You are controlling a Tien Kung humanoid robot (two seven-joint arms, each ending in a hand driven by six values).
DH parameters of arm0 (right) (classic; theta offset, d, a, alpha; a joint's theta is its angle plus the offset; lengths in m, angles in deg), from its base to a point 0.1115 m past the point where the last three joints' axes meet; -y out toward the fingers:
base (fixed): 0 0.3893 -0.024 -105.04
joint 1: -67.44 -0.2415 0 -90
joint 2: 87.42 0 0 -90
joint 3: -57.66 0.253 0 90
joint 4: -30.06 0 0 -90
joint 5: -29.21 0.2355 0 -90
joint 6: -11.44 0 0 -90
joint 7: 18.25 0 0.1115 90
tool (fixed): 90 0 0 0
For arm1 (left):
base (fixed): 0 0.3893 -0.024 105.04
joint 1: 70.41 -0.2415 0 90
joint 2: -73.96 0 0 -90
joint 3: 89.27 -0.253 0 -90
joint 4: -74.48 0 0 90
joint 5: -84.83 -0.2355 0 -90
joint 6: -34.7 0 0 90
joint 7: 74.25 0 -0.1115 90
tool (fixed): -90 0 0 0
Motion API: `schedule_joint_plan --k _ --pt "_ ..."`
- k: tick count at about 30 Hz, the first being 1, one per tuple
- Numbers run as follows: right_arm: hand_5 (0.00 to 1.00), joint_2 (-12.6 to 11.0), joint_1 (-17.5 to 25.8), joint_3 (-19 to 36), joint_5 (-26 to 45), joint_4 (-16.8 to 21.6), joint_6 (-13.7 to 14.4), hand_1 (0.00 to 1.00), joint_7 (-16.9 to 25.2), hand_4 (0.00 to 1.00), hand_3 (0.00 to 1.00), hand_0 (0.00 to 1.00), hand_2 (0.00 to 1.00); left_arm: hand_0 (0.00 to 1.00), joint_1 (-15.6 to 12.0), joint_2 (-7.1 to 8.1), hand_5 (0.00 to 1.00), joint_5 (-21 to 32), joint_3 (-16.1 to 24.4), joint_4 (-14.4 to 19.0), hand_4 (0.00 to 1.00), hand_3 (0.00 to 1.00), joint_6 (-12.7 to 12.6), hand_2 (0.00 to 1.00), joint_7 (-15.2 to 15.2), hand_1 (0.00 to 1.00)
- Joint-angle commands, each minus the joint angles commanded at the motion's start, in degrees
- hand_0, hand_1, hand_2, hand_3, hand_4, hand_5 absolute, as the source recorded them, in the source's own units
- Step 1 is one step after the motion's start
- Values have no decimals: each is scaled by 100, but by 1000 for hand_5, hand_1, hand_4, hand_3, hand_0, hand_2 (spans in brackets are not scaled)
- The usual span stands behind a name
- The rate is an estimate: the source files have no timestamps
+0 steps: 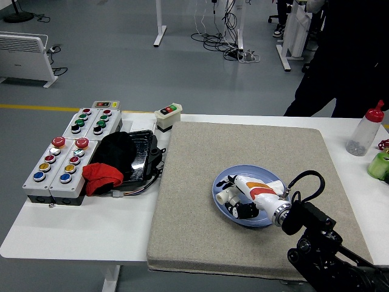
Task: Pick pipe place plate twice
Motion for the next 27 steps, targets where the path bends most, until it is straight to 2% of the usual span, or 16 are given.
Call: schedule_joint_plan --k 9,13,16,17,18,23,24,27 --pt "386 -31 85 266 -24 22 170 939 131 850 998 998 998 692 -12 -1 998 -30 20 -2 250 613 -1 676 -18 653" --pt "366 -69 195 574 63 247 454 931 288 838 998 998 998 692 -25 -6 998 -56 38 -5 249 613 -6 676 -29 653" --pt "366 -80 297 1004 237 449 725 931 407 838 998 998 998 692 -31 -4 998 -61 40 -6 249 613 -7 676 -29 653" --pt "366 -99 335 1167 356 526 780 931 446 838 998 998 998 692 -32 -2 998 -69 45 -7 249 613 -9 676 -32 653" --pt "335 -127 385 1399 549 618 822 904 485 796 994 977 998 692 -35 1 998 -77 51 -8 250 614 -9 676 -35 653" --pt "335 -178 562 2303 1531 763 839 904 525 796 994 977 998 692 -49 5 998 -112 79 -11 250 614 -13 676 -49 653" --pt "333 -180 612 2474 1791 780 830 847 527 703 904 903 943 692 -49 6 998 -123 85 -12 250 614 -14 676 -53 653" --pt "333 -202 829 3125 2499 850 780 847 499 703 904 903 943 692 -52 9 998 -153 102 -13 250 614 -18 676 -63 653"
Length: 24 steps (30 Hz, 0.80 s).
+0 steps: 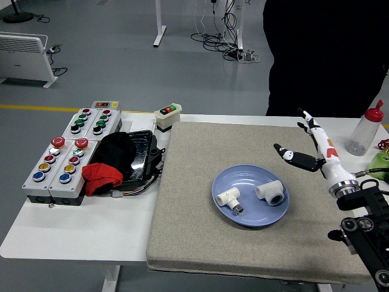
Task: Pick pipe place plate twice
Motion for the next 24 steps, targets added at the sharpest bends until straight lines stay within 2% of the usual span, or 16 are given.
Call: schedule_joint_plan --k 3,7,11,13,24 --pt "357 -45 260 533 745 114 28 827 59 711 920 879 930 692 -7 4 998 -45 23 -2 250 613 -5 676 -14 653" --pt "357 -70 668 947 1713 281 -47 827 76 711 920 879 930 692 -22 3 998 -42 22 -5 250 613 -4 676 -10 653" --pt "384 -28 925 1207 2531 245 -82 804 6 684 896 851 901 692 -21 6 998 -40 20 -5 249 614 5 676 -7 653" --pt "384 20 1013 1323 2625 188 35 804 -18 684 896 851 901 692 -20 3 998 -44 23 -7 249 614 5 676 -8 653" --pt "382 153 1298 1677 2586 178 -7 784 3 670 886 836 898 692 6 2 998 12 -21 -8 248 614 14 676 22 653"
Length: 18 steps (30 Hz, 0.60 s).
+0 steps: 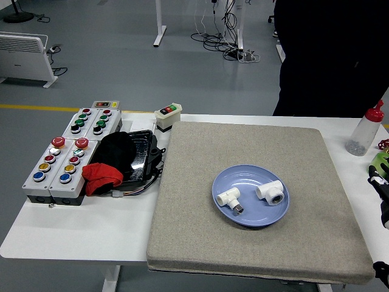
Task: Pick pipe place plate twice
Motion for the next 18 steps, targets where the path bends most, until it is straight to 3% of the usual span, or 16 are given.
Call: schedule_joint_plan --k 18 --pt "419 60 0 114 92 77 40 784 -28 632 878 832 893 691 27 -6 998 -30 9 3 248 614 2 676 5 653"
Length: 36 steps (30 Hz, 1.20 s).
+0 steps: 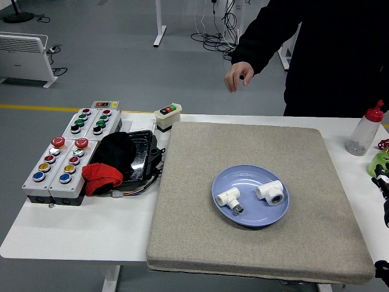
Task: Pick pipe place plate twice
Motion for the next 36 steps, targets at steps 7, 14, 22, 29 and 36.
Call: schedule_joint_plan --k 7,14,22,29,36 --pt "422 8 -4 14 21 5 23 783 -10 625 874 831 892 691 8 -1 998 -14 8 0 249 614 4 676 -2 652" --pt "432 13 -19 13 26 2 63 783 -23 617 873 831 893 691 8 -1 998 -34 21 1 247 614 8 676 -13 652" --pt "445 25 -32 11 30 -22 125 780 -44 606 867 831 889 691 11 2 998 -44 24 0 247 614 16 676 -18 652" --pt "441 27 -28 21 -9 -23 154 780 -30 601 866 830 889 691 11 6 998 -62 30 -1 246 613 20 676 -22 652" --pt "442 36 -13 2 -41 -33 150 780 -26 591 865 829 889 691 10 2 998 -110 60 -3 247 614 16 676 -39 652"
